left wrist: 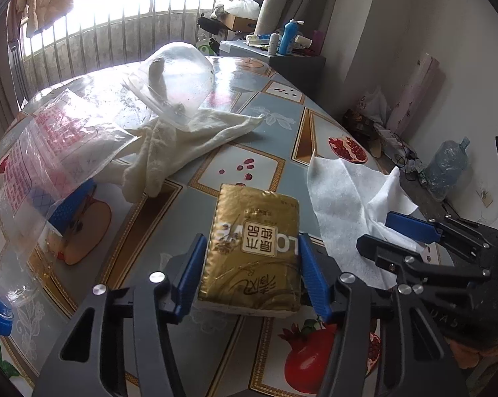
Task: Collect trash
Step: 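Grasp the gold tea box with the left tool while the right tool holds the tissue, then carry the gold box and white tissue over the blue basket, then open both tools to drop the box and tissue into the basket, then move both tools back to the items on the table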
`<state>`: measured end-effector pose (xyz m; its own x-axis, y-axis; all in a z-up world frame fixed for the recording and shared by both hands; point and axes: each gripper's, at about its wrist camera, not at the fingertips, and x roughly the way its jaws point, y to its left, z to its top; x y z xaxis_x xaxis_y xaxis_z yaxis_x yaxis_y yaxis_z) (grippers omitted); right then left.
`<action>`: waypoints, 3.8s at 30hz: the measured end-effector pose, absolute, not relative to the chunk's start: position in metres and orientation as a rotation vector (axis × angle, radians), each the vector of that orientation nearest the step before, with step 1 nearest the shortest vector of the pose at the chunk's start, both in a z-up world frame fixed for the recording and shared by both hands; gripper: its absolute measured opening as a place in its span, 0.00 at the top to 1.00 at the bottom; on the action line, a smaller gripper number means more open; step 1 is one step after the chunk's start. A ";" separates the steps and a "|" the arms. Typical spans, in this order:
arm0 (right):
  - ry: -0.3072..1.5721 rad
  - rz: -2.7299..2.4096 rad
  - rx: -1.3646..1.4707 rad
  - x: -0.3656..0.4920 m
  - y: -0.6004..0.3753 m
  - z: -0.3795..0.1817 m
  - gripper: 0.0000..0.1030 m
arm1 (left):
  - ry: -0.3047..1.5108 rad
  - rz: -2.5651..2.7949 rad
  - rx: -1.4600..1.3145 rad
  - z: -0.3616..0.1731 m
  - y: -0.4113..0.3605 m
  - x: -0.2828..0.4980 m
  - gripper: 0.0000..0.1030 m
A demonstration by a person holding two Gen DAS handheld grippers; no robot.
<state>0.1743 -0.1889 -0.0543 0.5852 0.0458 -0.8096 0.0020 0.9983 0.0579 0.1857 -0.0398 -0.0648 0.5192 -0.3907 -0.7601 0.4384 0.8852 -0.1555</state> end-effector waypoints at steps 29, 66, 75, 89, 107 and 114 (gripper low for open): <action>0.645 -0.339 0.586 0.055 -0.378 -0.007 0.99 | 0.844 -0.826 0.048 0.022 -0.156 0.139 0.49; 0.783 -0.578 1.341 0.015 -0.566 -0.239 0.55 | 1.243 -1.115 0.290 -0.106 -0.468 0.130 0.33; 0.733 -0.598 1.236 0.007 -0.542 -0.193 0.54 | 1.079 -1.091 0.230 -0.043 -0.405 0.130 0.33; 0.684 -0.497 0.792 0.040 -0.449 -0.049 0.35 | 0.877 -0.893 0.103 0.038 -0.234 0.121 0.29; 0.705 -0.147 0.535 0.104 -0.324 0.000 0.31 | 0.657 -0.294 -0.049 0.057 0.070 0.105 0.13; 0.743 0.002 0.445 0.139 -0.272 0.001 0.31 | 0.612 -0.257 -0.105 0.057 0.114 0.120 0.13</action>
<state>0.1387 -0.2722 0.0010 0.7407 0.1571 -0.6532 0.1536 0.9069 0.3923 0.1197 0.1137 0.0569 0.7877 -0.2689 -0.5543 0.2073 0.9629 -0.1726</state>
